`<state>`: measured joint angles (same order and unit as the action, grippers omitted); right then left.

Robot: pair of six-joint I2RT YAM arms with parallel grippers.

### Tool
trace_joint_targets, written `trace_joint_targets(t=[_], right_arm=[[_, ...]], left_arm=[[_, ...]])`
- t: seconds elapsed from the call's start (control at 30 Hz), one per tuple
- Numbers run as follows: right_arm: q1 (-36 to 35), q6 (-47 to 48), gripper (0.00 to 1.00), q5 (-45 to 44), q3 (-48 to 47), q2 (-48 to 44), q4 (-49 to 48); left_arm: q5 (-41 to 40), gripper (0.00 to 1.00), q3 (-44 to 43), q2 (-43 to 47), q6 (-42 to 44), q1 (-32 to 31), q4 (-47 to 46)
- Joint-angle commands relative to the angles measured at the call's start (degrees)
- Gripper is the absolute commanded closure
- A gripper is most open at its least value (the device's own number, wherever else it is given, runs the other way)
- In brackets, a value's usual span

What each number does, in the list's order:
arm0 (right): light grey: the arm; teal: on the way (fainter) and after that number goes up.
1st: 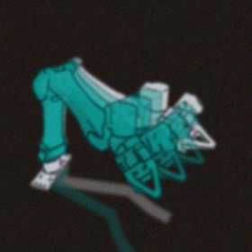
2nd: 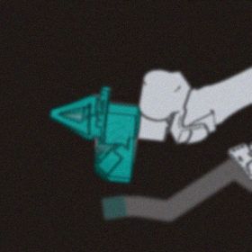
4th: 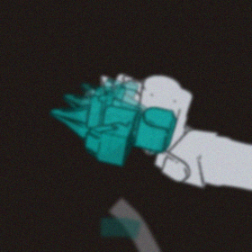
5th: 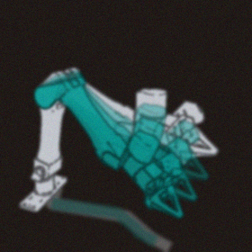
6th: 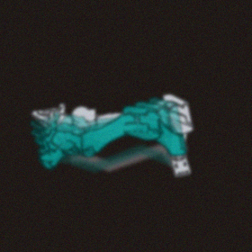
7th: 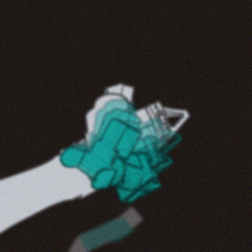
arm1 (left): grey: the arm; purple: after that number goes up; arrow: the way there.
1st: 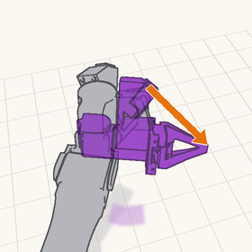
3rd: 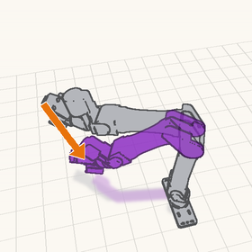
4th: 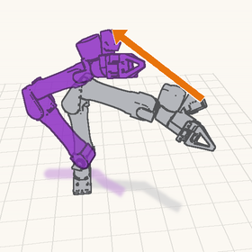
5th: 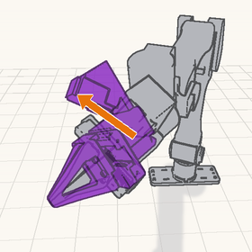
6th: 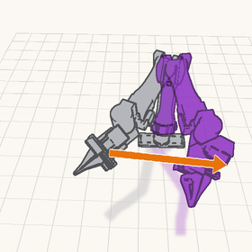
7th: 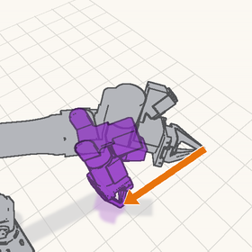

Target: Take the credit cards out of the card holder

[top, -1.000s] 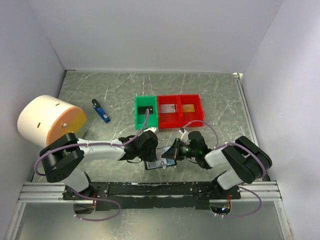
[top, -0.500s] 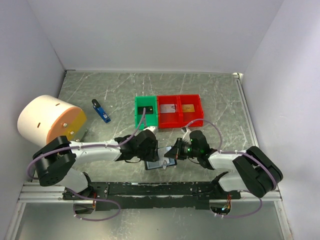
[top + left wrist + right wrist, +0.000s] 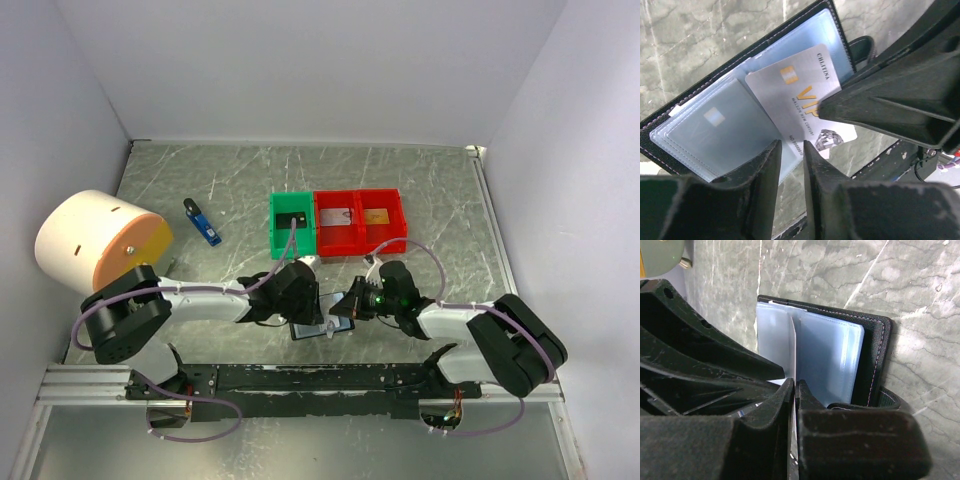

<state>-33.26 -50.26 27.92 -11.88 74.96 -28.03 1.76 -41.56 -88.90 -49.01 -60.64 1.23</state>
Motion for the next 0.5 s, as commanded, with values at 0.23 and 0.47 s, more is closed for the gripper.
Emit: trace_joint_targets(t=[0.23,0.47], right_arm=[[0.5,-0.6,0.87,1.6,0.7,3.3,-4.0],[0.5,-1.6,0.82,2.6,0.9,5.5,-7.0]], left_arm=[[-2.6,0.71,1.2,-1.0,-0.6,-0.3,0.4],[-2.6,0.73,1.0,-1.2,-0.3,-0.3,0.6]])
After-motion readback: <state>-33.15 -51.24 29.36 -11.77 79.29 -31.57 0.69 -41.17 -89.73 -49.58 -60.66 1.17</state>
